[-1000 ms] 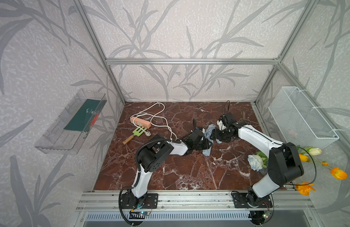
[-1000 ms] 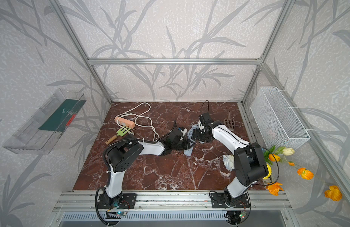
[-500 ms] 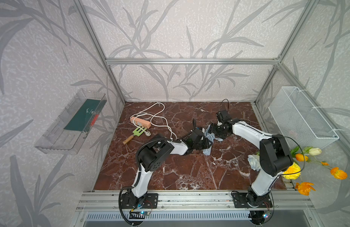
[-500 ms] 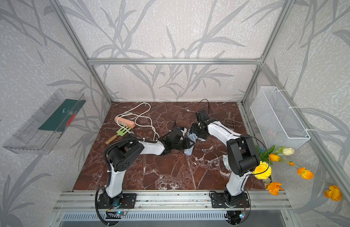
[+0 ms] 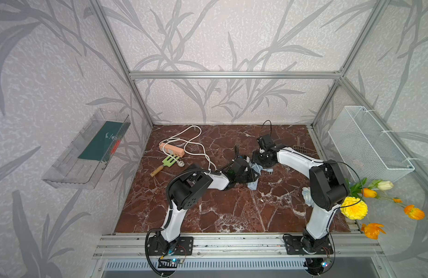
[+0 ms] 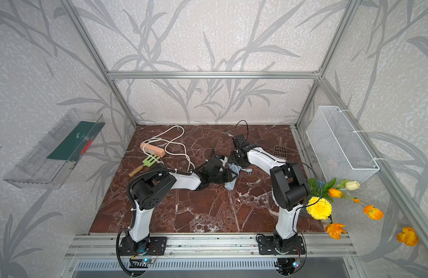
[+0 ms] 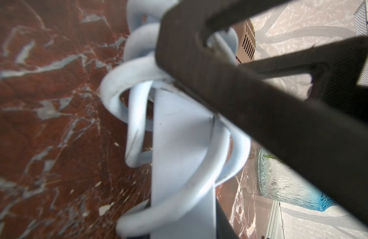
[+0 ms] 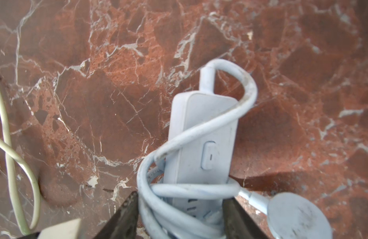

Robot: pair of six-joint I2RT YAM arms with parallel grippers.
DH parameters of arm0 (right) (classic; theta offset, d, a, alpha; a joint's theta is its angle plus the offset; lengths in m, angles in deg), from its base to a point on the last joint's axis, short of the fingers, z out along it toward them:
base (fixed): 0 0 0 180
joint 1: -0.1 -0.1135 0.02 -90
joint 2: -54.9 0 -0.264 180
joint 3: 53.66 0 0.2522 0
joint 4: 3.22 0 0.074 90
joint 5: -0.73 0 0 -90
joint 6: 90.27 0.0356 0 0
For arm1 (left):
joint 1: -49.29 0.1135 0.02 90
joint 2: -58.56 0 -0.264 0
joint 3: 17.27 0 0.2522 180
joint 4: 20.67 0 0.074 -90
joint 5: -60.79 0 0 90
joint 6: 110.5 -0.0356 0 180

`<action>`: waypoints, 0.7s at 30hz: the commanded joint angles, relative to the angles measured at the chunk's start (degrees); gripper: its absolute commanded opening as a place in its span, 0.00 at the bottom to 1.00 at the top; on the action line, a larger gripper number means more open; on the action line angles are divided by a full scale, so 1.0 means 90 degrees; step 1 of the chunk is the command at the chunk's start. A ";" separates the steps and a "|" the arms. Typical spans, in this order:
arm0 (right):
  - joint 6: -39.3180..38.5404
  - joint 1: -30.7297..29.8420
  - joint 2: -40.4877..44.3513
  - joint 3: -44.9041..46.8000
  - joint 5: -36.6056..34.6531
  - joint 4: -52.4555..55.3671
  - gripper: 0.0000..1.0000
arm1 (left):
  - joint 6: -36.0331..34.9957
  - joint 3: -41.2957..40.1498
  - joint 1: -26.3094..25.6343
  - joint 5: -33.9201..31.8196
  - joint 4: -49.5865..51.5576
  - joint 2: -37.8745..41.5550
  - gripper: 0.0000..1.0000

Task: Wrap the cord around the power strip
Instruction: Place the power strip at the center of the board.

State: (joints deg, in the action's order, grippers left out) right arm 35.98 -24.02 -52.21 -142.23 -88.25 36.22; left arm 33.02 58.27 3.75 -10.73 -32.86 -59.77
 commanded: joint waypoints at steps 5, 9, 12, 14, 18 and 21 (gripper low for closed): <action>-0.0906 0.0053 -0.0698 0.0159 -0.0964 0.0741 0.53 | 0.0108 -0.0456 0.0137 -0.0330 0.1384 0.0398 0.59; -0.1292 0.0053 -0.0650 0.0065 -0.1169 0.0813 0.53 | -0.0088 -0.0453 0.0124 -0.0246 0.1585 0.0637 0.70; -0.1558 0.0053 -0.0711 -0.0100 -0.1246 0.0995 0.53 | -0.0188 -0.0537 0.0136 -0.0225 0.1687 0.0890 0.71; -0.1717 0.0031 -0.0741 -0.0163 -0.1406 0.1088 0.53 | -0.0336 -0.0613 0.0138 -0.0227 0.1797 0.1139 0.72; -0.1903 -0.0053 -0.0705 -0.0151 -0.1616 0.1105 0.53 | -0.0696 -0.0913 0.0138 -0.0092 0.1655 0.1718 0.75; -0.1934 -0.0147 -0.0643 -0.0122 -0.1655 0.1058 0.54 | -0.0911 -0.1087 0.0148 0.0055 0.1634 0.2087 0.75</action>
State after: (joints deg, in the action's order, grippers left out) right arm 20.73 -25.42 -55.73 -145.38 -98.41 37.83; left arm 27.97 49.46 4.73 -10.80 -19.40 -44.34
